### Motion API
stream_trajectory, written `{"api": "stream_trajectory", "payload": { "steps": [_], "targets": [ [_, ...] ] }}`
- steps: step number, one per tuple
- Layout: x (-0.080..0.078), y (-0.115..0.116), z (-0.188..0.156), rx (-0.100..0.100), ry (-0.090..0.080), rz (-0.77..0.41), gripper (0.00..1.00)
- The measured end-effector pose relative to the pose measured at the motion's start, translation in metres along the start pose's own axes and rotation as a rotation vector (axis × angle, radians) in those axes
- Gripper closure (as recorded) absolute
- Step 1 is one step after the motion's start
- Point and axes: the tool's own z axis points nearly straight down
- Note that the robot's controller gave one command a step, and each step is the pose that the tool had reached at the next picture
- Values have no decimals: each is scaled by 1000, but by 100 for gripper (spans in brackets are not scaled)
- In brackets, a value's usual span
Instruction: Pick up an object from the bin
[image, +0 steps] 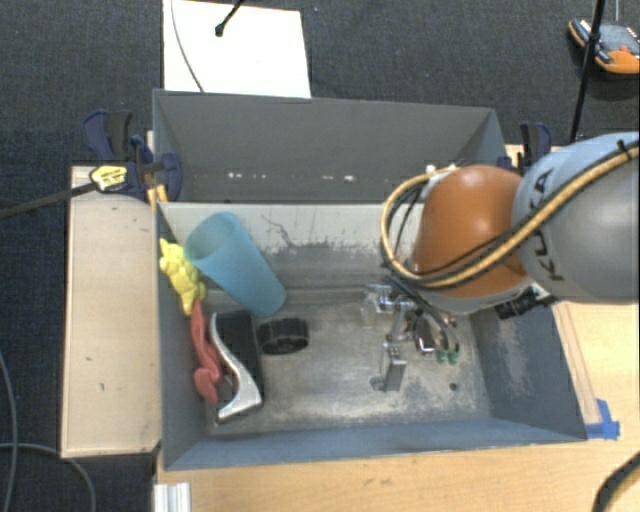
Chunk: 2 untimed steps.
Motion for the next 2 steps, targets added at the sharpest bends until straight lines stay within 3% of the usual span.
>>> {"api": "stream_trajectory", "payload": {
  "steps": [2],
  "targets": [
    [-11, 12, 5, -1, -11, 44, 0]
  ]
}}
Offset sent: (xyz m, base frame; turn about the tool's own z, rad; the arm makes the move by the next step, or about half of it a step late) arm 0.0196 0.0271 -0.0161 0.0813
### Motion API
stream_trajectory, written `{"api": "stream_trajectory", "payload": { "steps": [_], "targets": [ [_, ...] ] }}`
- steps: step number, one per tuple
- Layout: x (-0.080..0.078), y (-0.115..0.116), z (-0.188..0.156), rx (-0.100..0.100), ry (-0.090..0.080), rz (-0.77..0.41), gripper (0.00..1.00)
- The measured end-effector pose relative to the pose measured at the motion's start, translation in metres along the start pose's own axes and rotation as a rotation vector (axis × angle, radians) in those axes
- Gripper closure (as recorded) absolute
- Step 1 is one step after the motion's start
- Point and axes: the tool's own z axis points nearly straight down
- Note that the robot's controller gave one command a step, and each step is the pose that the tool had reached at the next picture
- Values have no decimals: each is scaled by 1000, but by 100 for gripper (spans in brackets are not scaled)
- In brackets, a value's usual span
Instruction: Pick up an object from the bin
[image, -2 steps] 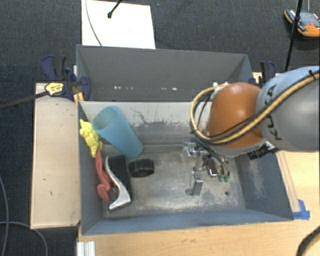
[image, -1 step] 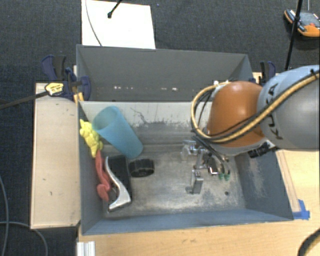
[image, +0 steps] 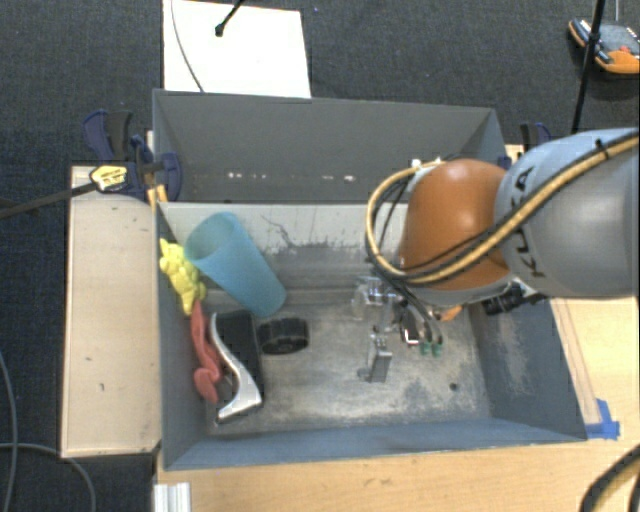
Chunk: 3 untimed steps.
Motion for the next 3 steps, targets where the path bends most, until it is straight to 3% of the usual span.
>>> {"api": "stream_trajectory", "payload": {
  "steps": [1, 2, 3],
  "targets": [
    [-13, 23, 25, -1, -1, 12, 0],
    [-15, 42, 27, 1, 7, 20, 0],
    [-14, 51, 58, -2, -2, 127, 0]
  ]
}}
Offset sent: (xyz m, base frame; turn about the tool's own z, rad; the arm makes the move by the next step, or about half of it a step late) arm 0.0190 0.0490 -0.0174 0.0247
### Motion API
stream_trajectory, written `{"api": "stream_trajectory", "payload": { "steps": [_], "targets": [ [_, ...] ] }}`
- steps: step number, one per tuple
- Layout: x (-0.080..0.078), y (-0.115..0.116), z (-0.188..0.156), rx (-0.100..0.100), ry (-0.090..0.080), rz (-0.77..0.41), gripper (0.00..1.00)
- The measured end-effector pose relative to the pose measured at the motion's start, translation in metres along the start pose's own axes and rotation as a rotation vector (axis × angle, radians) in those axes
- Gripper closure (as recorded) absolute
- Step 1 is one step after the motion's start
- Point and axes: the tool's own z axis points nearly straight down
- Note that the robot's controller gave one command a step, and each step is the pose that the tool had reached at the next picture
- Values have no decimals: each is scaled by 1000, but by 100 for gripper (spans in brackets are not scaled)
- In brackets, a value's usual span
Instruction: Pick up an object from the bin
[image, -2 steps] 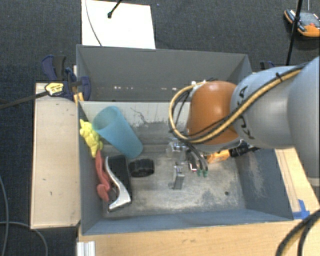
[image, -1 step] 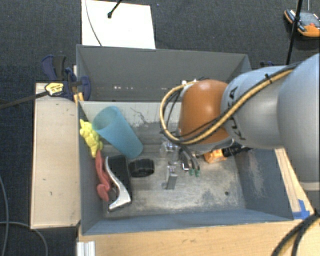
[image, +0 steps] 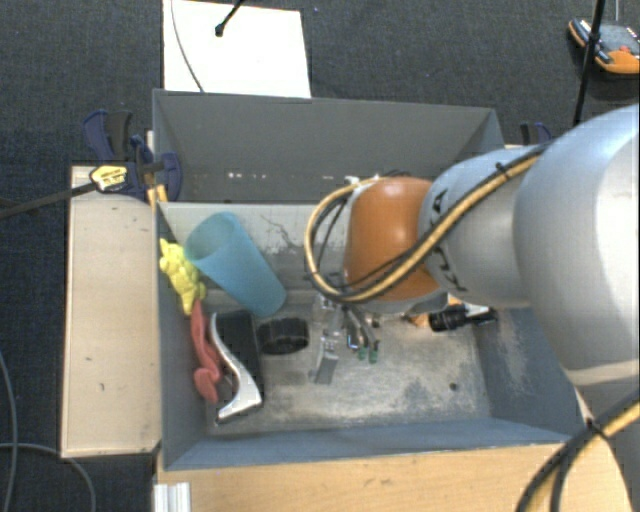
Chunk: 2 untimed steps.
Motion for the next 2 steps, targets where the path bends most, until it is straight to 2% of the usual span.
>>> {"api": "stream_trajectory", "payload": {
  "steps": [1, 2],
  "targets": [
    [2, -7, 23, 4, 8, 150, 0],
    [9, 2, 25, 5, 8, 73, 0]
  ]
}}
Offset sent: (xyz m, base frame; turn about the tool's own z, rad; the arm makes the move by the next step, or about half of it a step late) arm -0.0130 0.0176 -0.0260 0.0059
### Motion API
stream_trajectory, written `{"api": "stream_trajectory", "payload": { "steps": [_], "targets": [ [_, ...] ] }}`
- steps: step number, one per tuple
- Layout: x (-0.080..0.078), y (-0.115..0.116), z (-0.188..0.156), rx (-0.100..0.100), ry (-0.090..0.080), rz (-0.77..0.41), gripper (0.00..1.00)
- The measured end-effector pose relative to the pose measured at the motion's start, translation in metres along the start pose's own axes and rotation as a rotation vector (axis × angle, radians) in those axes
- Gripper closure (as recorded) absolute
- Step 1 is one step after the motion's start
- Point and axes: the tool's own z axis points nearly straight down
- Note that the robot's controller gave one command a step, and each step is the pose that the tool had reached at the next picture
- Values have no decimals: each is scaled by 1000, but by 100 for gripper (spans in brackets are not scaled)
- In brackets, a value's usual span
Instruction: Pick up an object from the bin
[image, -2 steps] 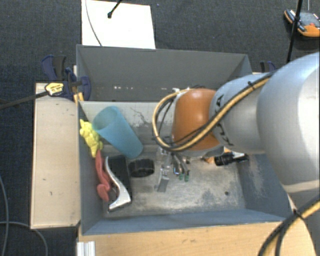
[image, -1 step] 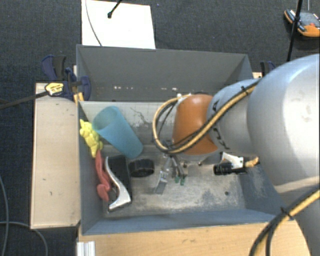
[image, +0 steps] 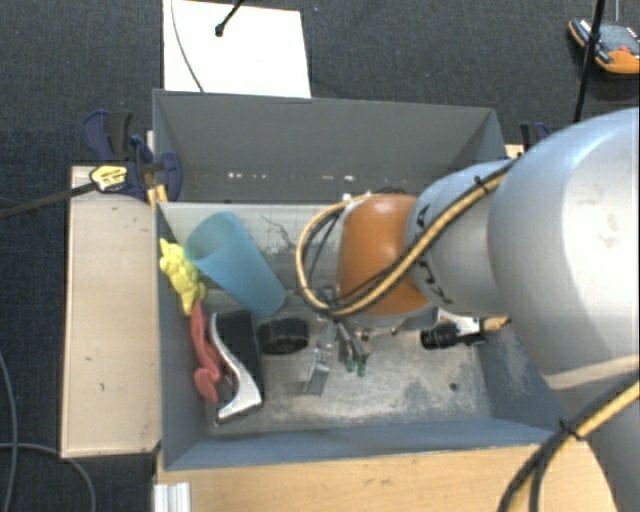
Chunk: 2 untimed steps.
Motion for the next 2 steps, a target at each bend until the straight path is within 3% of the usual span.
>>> {"api": "stream_trajectory", "payload": {
  "steps": [1, 2],
  "targets": [
    [-10, 15, -3, -3, -3, 23, 0],
    [-11, 30, -10, -3, -3, 270, 0]
  ]
}}
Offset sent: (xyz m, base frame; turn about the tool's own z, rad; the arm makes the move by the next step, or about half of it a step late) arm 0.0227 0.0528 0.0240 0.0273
